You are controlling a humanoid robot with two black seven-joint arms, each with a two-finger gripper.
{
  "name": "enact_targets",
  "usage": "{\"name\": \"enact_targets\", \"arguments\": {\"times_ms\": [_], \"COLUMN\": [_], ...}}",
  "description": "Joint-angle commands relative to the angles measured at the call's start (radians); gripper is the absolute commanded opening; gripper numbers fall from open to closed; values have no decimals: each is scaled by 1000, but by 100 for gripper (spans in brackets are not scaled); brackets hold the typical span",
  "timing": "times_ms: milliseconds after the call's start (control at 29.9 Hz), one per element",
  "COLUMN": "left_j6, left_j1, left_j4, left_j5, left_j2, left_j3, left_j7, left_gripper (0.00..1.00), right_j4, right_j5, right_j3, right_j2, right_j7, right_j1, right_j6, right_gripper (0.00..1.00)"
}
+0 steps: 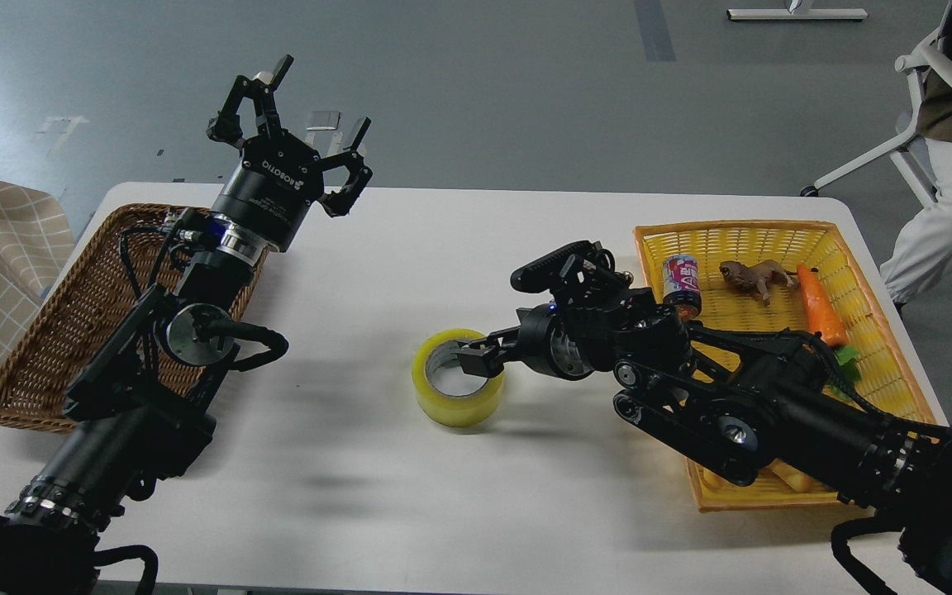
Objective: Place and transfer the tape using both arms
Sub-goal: 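Open the right gripper and withdraw it back over the tray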
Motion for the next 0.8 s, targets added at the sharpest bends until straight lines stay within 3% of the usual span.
{"name": "enact_targets", "arguments": {"times_ms": [0,368,702,769], "left_j6": [0,0,0,0], "left_j1": [0,-3,2,0], "left_j4": [0,3,5,5], "left_j5": [0,1,8,8], "left_j2": [-1,5,18,18], "left_j3": [0,14,23,32], "left_j7": [0,2,3,3], "left_gripper": [98,98,98,98], "right_j4": [51,260,294,286], "right_j5": [48,153,535,626], "right_j3": [35,197,353,406], "right_j2": [-72,-282,-388,-391], "right_j7": [0,12,28,63], "right_j1": [2,-22,-51,-65], "right_j6": [0,0,0,0], "right_gripper": [99,99,99,99]}}
